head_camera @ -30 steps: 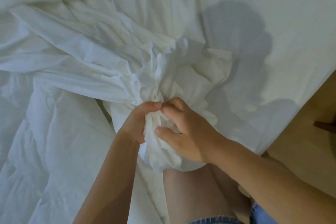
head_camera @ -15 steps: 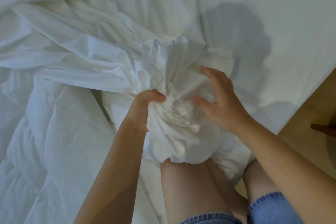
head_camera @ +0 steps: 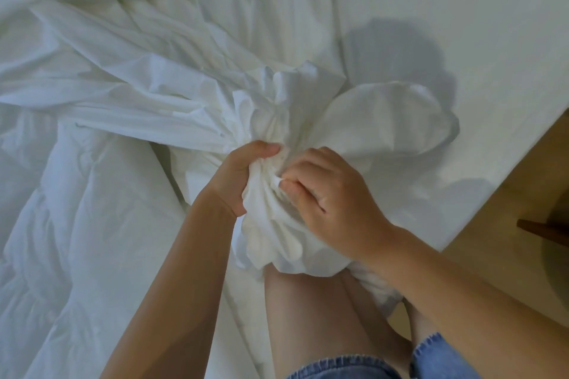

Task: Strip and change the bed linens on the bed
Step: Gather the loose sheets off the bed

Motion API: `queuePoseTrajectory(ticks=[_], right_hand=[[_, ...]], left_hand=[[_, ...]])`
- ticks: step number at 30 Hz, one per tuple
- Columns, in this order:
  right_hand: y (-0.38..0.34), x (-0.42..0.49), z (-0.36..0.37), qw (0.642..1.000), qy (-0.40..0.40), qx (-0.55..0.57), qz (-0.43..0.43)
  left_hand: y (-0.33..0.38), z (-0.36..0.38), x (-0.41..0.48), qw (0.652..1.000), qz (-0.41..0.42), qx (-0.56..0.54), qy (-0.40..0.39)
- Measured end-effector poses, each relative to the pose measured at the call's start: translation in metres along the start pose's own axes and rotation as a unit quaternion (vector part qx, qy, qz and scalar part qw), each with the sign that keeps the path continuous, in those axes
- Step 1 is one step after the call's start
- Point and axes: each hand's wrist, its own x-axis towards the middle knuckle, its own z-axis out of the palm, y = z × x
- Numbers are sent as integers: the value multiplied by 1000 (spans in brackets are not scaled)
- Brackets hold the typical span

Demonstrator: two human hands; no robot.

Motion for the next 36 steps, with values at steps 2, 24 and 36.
queuePoseTrajectory(ticks=[2, 24, 36], right_hand=[[-1, -1, 6, 999, -8, -7, 37], [-13, 0, 29, 991, 50, 73, 96], [10, 3, -8, 971, 65, 166, 161]], left_hand=[[-2, 0, -2, 1000, -9, 23, 1], [-1, -4, 6, 991, 21, -28, -126], [-2, 11, 23, 997, 73, 3, 40]])
